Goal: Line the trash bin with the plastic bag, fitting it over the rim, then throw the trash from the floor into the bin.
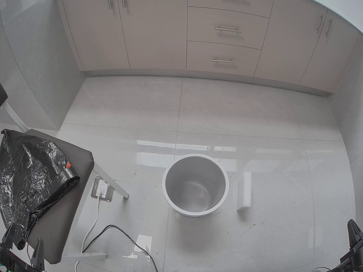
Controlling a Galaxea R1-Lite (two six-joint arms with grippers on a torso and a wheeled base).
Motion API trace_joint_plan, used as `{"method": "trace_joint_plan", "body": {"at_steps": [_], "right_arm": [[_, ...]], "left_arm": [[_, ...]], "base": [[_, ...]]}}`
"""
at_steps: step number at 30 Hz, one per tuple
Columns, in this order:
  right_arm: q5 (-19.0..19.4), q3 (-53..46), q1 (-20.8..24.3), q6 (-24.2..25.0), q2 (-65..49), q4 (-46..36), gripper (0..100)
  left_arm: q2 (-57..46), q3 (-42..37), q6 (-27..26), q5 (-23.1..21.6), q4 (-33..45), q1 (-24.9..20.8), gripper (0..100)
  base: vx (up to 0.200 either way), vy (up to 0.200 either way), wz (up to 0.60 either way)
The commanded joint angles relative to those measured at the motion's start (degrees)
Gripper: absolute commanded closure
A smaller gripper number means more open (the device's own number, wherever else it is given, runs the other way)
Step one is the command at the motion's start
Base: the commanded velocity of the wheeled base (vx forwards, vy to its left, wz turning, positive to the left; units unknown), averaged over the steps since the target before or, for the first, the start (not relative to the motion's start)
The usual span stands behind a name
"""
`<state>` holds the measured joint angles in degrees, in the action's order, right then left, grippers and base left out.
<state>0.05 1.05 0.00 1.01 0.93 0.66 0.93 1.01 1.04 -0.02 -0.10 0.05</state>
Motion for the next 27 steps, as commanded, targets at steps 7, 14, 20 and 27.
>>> {"method": "trace_joint_plan", "body": {"at_steps": [7,14,20,27], "right_arm": [[4.3,28.8,0.9,6.9,16.7,-3.5,100],[12.4,28.9,1.4,10.6,30.8,7.0,100],[14.4,29.2,9.9,11.8,42.4,11.6,100],[10.8,30.0,18.9,16.6,56.2,20.6,100]], "left_arm": [[9.4,23.0,6.4,0.6,6.4,-0.8,0],[14.9,19.9,-6.7,-8.1,8.9,-1.2,0],[26.8,17.8,-17.5,-13.8,8.8,-3.3,0],[38.9,17.9,-29.5,-9.3,8.4,-3.4,0]], "base": [[0.000,0.000,0.00],[0.000,0.000,0.00],[0.000,0.000,0.00],[0.000,0.000,0.00]]}}
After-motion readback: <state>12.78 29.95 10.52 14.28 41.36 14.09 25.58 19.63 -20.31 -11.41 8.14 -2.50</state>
